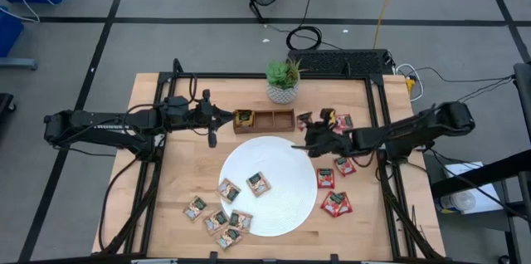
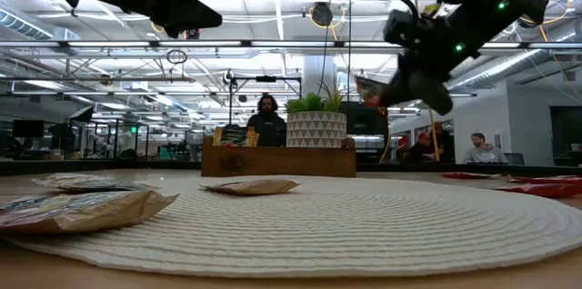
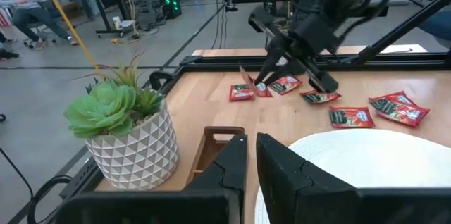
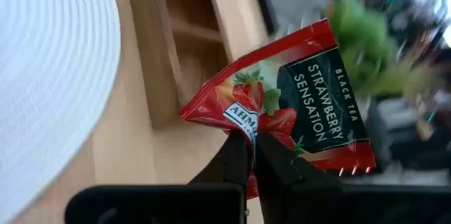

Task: Pick & Place Tea
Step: Put the strawberry tea bag into the wooden organizer

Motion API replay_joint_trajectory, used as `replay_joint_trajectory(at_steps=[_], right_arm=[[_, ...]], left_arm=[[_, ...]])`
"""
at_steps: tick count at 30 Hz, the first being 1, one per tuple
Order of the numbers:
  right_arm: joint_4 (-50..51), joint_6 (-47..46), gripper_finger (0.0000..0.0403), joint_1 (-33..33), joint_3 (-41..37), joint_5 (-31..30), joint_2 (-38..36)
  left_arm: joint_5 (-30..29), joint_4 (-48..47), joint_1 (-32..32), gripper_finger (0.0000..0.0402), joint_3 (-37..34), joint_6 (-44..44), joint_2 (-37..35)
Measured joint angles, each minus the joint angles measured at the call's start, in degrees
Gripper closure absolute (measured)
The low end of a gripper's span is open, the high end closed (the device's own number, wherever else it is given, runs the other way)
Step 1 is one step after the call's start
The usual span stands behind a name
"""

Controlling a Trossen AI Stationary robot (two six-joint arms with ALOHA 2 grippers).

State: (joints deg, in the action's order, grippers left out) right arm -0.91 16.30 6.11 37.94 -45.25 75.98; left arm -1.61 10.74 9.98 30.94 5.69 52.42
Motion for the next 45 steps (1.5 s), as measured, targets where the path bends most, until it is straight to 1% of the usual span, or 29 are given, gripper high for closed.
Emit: replay_joint_trajectory(at_steps=[3,9,13,15,19,21,26,30,32,34,37,39,42,45], right_arm=[[-12.93,7.53,0.0402,0.47,-1.09,-1.12,3.14],[-32.18,18.22,0.0402,-0.05,-1.68,-1.08,10.53],[-43.44,22.10,0.0402,-0.16,-1.67,0.82,15.18],[-49.01,22.66,0.0402,-0.20,-1.67,1.97,17.07],[-57.09,26.06,0.0402,-0.46,-1.67,2.57,20.12],[-59.34,27.24,0.0402,-0.90,-1.67,4.02,20.92],[-62.99,27.16,0.0402,-2.92,-1.63,9.49,21.47],[-64.30,26.33,0.0403,-4.97,-1.63,13.70,21.47],[-64.33,25.33,0.0403,-6.10,-1.63,16.22,21.47],[-64.33,24.18,0.0403,-7.13,-1.63,18.04,21.47],[-64.46,23.42,0.0403,-8.35,-1.63,18.59,21.47],[-64.43,23.40,0.0403,-8.99,-1.63,18.59,21.47],[-64.38,23.64,0.0403,-9.77,-1.63,18.78,21.47],[-64.06,23.52,0.0403,-10.14,-1.63,20.02,21.47]], left_arm=[[-0.01,0.01,0.02,0.0362,0.00,0.00,0.02],[-0.02,0.11,0.00,0.0362,0.02,0.00,0.00],[0.00,0.95,0.02,0.0362,0.02,0.64,0.02],[0.00,4.25,0.00,0.0362,0.02,2.70,0.05],[-0.04,8.48,0.02,0.0362,0.02,3.01,0.06],[-0.04,10.71,0.00,0.0362,0.02,2.40,0.07],[-0.04,10.53,0.02,0.0362,0.02,-2.89,0.27],[-0.04,11.29,0.01,0.0362,0.02,-6.88,3.00],[-0.39,14.54,0.00,0.0362,0.02,-7.74,6.56],[-2.55,18.91,0.00,0.0361,0.03,-7.90,10.84],[-6.20,24.65,0.47,0.0351,2.11,-12.09,18.04],[-6.52,24.46,1.23,0.0337,4.62,-15.00,21.61],[-5.17,22.26,2.05,0.0311,9.65,-18.37,26.02],[-4.42,17.33,2.16,0.0281,14.41,-17.29,29.40]])
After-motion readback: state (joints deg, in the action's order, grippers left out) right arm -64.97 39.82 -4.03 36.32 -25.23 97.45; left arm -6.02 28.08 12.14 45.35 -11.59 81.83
